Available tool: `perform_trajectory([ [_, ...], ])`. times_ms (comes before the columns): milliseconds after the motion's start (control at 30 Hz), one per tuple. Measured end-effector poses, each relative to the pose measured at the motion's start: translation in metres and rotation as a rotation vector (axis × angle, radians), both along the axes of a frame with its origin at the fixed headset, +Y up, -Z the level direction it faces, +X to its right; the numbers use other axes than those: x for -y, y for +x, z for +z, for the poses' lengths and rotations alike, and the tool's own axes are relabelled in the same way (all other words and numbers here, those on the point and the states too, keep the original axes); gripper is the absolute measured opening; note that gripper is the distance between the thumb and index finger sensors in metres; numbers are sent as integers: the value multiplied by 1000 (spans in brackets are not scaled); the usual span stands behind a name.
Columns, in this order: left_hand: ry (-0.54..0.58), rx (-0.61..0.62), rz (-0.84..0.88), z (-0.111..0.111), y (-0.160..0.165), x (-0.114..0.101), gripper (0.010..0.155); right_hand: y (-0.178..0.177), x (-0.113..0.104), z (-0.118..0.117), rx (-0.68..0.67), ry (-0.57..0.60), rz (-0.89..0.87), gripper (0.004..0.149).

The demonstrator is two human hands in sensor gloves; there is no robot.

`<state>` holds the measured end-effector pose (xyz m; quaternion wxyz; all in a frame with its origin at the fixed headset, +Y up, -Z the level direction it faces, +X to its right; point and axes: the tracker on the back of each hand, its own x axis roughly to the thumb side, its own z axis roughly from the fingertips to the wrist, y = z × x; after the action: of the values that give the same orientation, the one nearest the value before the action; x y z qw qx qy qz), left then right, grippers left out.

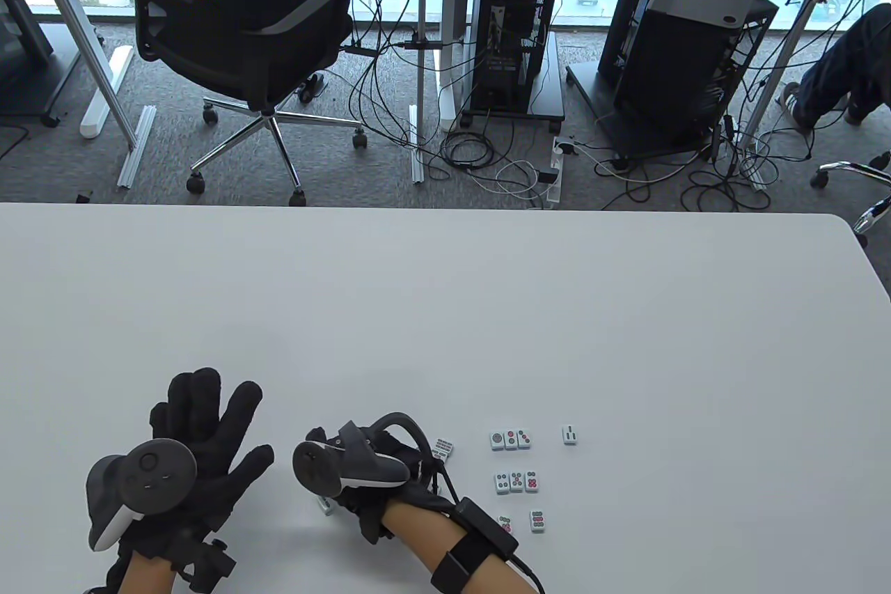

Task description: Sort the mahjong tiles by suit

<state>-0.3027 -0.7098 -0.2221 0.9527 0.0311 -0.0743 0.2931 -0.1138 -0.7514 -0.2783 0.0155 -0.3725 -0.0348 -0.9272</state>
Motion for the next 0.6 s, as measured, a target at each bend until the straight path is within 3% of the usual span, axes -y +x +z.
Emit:
perform_trajectory([
  [267,-2,-19,14,0,-4,-1,80,-20,-3,-13,-5,149,122,61],
  [400,8,-25,30,0,-7,-2,80,-21,-5,-13,12,-10,117,58],
  [600,2,-20,23,0,-6,-1,80,-26,3,-9,-37,-60,166,49],
])
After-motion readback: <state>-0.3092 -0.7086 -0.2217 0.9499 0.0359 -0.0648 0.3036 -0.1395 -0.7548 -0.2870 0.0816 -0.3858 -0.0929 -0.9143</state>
